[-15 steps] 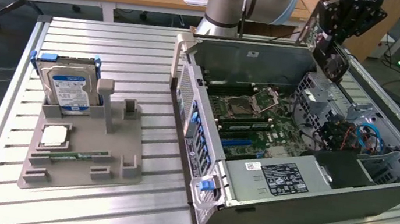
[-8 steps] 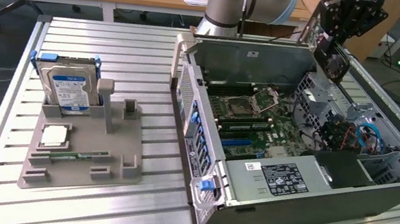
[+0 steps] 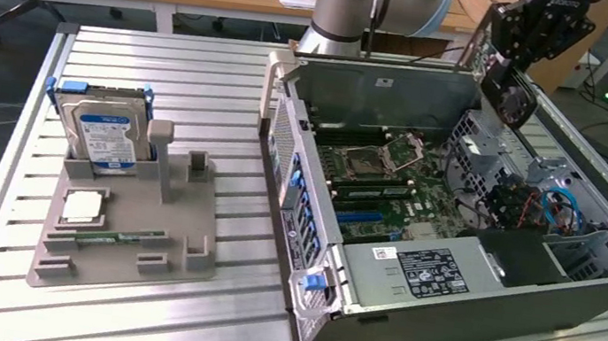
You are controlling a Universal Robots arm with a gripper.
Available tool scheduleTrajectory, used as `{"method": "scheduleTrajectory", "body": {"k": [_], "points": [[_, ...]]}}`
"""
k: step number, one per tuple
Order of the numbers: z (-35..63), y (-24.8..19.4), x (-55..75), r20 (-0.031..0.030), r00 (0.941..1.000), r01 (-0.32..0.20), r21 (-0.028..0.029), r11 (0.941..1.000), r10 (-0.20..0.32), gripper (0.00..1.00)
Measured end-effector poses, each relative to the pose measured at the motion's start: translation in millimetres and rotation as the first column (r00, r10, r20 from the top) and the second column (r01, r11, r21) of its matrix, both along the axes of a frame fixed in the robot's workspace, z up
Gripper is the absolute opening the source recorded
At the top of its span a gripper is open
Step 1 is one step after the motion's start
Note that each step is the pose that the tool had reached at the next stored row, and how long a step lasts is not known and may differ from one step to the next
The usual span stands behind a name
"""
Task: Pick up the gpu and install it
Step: 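Pick up the gpu and move the gpu toward the slot, then insert the gpu into the slot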
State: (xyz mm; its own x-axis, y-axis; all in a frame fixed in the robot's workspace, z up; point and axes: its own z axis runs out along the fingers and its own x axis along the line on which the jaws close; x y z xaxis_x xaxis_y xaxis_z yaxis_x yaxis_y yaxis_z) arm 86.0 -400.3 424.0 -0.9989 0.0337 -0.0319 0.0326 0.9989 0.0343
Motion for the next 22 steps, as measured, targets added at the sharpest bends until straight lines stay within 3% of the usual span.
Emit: {"method": "scheduleTrajectory", "body": {"k": [12,22], "points": [[-18.3,-3.4,0.2,0.0000,1.0000,0.000,-0.0004,1.0000,0.000,0.26],[-19.1,-3.4,0.2,0.0000,1.0000,0.000,-0.0005,1.0000,0.000,0.26]]}}
